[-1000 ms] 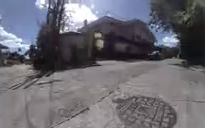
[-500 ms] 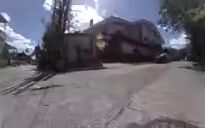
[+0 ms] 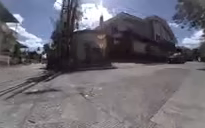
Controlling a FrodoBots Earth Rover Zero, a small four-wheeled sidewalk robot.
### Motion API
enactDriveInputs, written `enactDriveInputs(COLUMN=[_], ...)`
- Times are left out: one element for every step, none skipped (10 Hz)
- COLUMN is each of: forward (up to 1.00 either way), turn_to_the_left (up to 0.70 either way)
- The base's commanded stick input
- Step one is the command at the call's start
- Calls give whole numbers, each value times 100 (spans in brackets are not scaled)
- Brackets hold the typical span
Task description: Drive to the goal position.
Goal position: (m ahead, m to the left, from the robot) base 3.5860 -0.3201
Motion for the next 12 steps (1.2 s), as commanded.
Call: enactDriveInputs(forward=[100,100,100,100,100,100,100,100,100,100,100,100], turn_to_the_left=[9,-11,-40,-40,-40,-40,-40,-40,-40,-40,-40,-31])
